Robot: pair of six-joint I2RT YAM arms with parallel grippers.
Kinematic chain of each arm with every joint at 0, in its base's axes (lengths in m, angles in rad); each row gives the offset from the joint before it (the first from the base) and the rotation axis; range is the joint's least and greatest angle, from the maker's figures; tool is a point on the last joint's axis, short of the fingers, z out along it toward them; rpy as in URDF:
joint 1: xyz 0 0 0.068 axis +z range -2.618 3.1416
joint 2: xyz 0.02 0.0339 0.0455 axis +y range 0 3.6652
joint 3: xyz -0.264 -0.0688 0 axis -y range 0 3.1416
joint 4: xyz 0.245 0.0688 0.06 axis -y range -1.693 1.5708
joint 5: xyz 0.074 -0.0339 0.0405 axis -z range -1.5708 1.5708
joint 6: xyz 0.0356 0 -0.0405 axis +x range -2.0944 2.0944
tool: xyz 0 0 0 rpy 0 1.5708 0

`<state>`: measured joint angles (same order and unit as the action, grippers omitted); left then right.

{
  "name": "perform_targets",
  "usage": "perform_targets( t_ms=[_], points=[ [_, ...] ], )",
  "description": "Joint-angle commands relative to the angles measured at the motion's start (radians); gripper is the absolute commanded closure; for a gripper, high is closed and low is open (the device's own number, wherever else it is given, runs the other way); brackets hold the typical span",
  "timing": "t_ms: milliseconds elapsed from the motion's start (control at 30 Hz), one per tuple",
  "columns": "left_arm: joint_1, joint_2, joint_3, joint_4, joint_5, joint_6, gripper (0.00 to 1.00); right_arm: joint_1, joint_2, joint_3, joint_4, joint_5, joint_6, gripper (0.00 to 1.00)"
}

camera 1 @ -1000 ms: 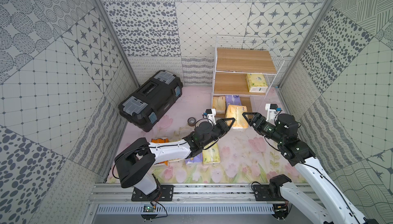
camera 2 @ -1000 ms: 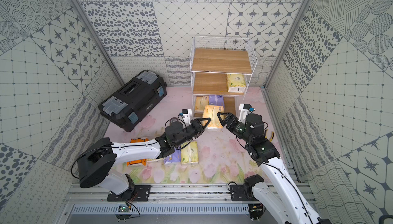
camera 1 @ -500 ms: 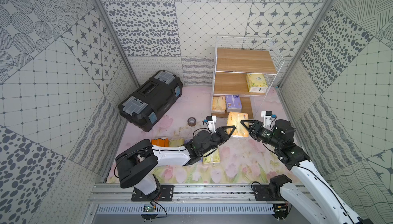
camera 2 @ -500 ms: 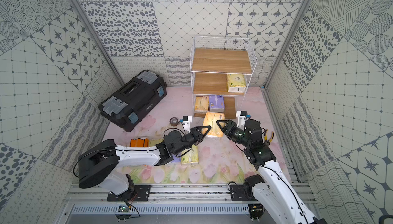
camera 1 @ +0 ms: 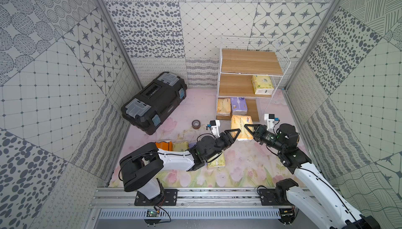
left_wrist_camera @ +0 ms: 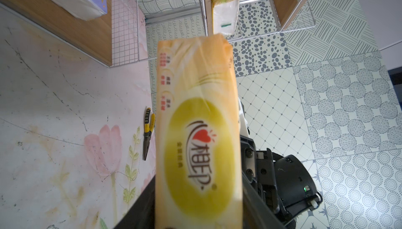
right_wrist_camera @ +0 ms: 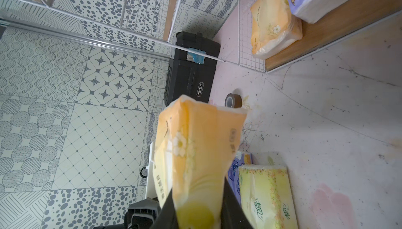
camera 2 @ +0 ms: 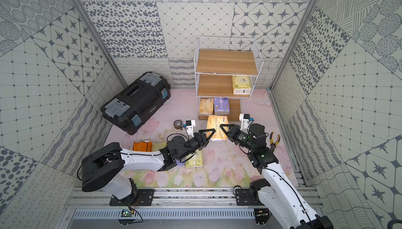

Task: Remove the tissue boxes from the shelf
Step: Pick up a box of tissues from the shelf.

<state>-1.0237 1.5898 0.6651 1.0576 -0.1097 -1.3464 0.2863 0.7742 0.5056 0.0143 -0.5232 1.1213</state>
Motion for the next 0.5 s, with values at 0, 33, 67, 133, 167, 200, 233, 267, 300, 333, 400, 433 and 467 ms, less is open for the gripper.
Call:
perform_targets(
  t_ms=[0, 33, 67, 133, 167, 200, 233, 267, 300, 333, 400, 433, 467],
  points=[
    [-0.009, -0.018, -0.032, 0.048, -0.028, 0.023, 0.23, -0.007, -0.008, -0.012, 0.034, -0.004, -0.026, 0.85],
    [-0.011, -0.032, -0.041, 0.036, -0.039, 0.031, 0.18, -0.012, -0.013, -0.009, 0.017, 0.000, -0.037, 0.85],
    [-0.010, -0.052, -0.059, 0.015, -0.055, 0.042, 0.13, -0.019, -0.020, -0.007, -0.009, 0.004, -0.054, 0.86],
    [-0.010, -0.106, -0.095, -0.045, -0.097, 0.076, 0.08, -0.035, -0.034, 0.005, -0.073, 0.018, -0.103, 0.87],
    [-0.010, -0.142, -0.115, -0.086, -0.123, 0.098, 0.07, -0.041, -0.042, 0.007, -0.104, 0.026, -0.128, 0.87],
    [-0.012, -0.184, -0.131, -0.135, -0.149, 0.125, 0.06, -0.047, -0.046, 0.010, -0.140, 0.037, -0.154, 0.88],
    [-0.009, -0.218, -0.143, -0.183, -0.169, 0.151, 0.05, -0.047, -0.048, 0.011, -0.177, 0.051, -0.181, 0.88],
    [-0.010, -0.267, -0.150, -0.249, -0.193, 0.180, 0.05, -0.047, -0.046, 0.017, -0.219, 0.066, -0.211, 0.89],
    [-0.010, -0.305, -0.152, -0.314, -0.212, 0.204, 0.05, -0.047, -0.044, 0.019, -0.251, 0.074, -0.233, 0.89],
    [-0.010, -0.356, -0.150, -0.388, -0.233, 0.233, 0.04, -0.047, -0.039, 0.022, -0.282, 0.082, -0.258, 0.89],
    [-0.010, -0.436, -0.150, -0.504, -0.269, 0.279, 0.04, -0.047, -0.024, 0.028, -0.341, 0.085, -0.302, 0.90],
    [-0.009, -0.475, -0.152, -0.557, -0.290, 0.293, 0.04, -0.047, -0.015, 0.029, -0.366, 0.083, -0.324, 0.90],
    [-0.009, -0.513, -0.154, -0.608, -0.318, 0.301, 0.04, -0.046, -0.002, 0.029, -0.390, 0.078, -0.343, 0.90]
  ],
)
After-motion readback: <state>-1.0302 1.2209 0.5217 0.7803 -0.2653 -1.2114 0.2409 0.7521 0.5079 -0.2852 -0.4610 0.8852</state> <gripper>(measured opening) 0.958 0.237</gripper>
